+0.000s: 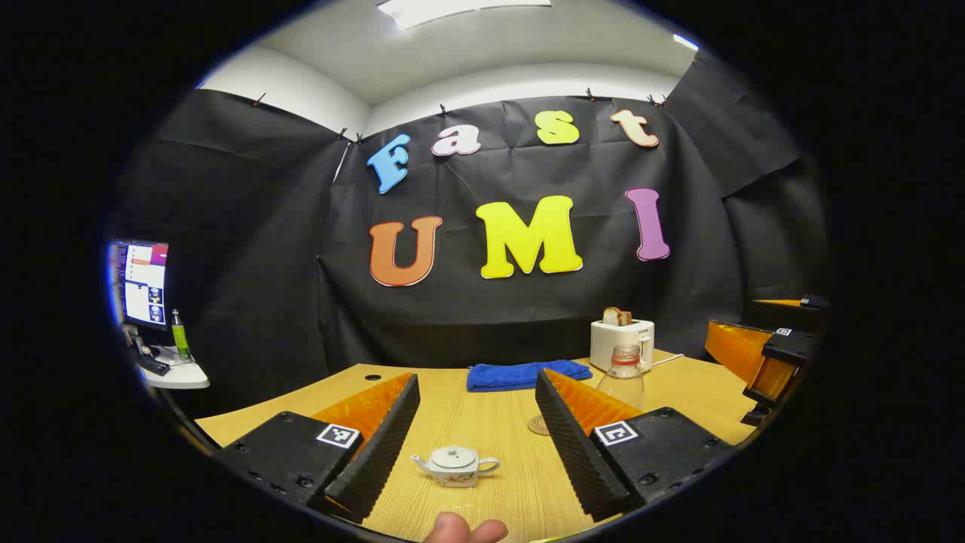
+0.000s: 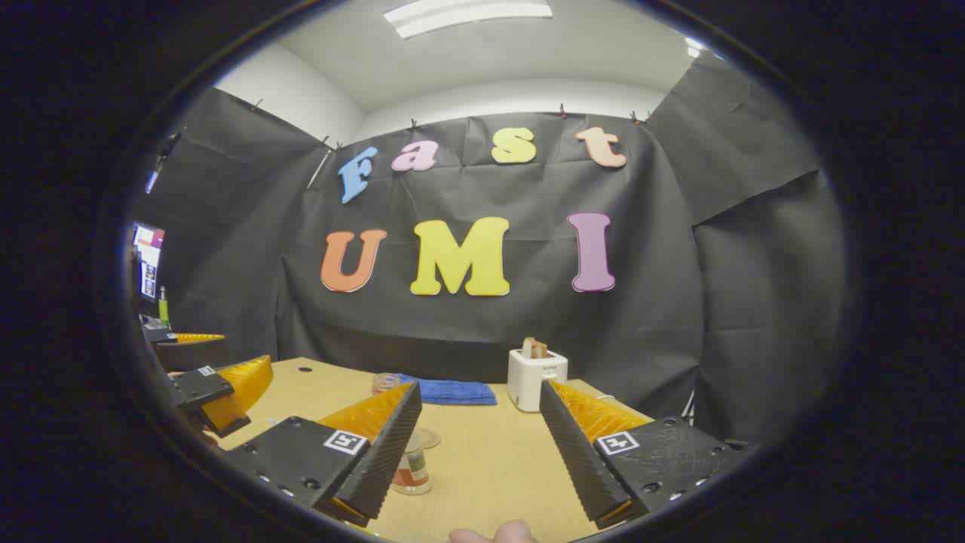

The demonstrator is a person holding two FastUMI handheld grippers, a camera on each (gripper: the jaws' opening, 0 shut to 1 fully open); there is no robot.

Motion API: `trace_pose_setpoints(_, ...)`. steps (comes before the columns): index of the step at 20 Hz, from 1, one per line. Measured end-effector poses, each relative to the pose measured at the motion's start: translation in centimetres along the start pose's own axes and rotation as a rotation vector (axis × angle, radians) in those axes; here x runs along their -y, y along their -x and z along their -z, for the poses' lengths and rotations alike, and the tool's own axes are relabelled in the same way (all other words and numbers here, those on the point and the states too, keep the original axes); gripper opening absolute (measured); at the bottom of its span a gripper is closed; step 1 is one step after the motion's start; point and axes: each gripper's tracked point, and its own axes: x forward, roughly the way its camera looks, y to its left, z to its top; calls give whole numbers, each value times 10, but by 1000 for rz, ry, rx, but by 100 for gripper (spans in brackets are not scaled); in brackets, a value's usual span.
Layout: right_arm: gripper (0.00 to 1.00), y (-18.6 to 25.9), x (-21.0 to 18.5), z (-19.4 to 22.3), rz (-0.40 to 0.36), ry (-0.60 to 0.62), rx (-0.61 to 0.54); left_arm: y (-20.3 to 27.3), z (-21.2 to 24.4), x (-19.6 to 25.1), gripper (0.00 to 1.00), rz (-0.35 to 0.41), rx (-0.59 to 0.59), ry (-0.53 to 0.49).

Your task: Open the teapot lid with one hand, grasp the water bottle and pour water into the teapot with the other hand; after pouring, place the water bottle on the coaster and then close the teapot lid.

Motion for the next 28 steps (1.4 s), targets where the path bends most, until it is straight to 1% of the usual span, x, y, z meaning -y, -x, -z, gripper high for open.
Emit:
trace_pose_setpoints(2, 94, -3, 0, 3, -1, -3, -9, 1, 1, 1, 97, 1, -2, -4)
trace_pose_setpoints(5, 94, -3, -2, 11, -10, -20, -34, -2, 3, -8, 97, -16, -5, -7)
trace_pose_setpoints(8, 95, -4, -1, 12, -7, -24, -36, -1, 3, -11, 97, -28, -10, -6)
trace_pose_setpoints(10, 96, -4, -4, 13, -10, -27, -36, -2, 4, -9, 97, -26, -17, -8)
trace_pose_setpoints(16, 93, -9, -7, 20, -13, -27, -51, -2, 6, -13, 97, -31, -19, -8)
trace_pose_setpoints(19, 96, -11, -5, 23, -9, -17, -59, -4, 7, -14, 97, -32, -25, -4)
trace_pose_setpoints(20, 94, -12, -5, 23, -9, -15, -60, -4, 9, -14, 97, -33, -29, -4)
trace_pose_setpoints(22, 95, -14, -6, 27, -16, -15, -69, -4, 11, -16, 97, -35, -38, -4)
trace_pose_setpoints(25, 96, -15, -9, 31, -24, -1, -73, -3, 22, -25, 97, -55, -65, 7)
trace_pose_setpoints(28, 95, -18, -9, 35, -29, 4, -66, 0, 44, -35, 97, -67, -114, -16)
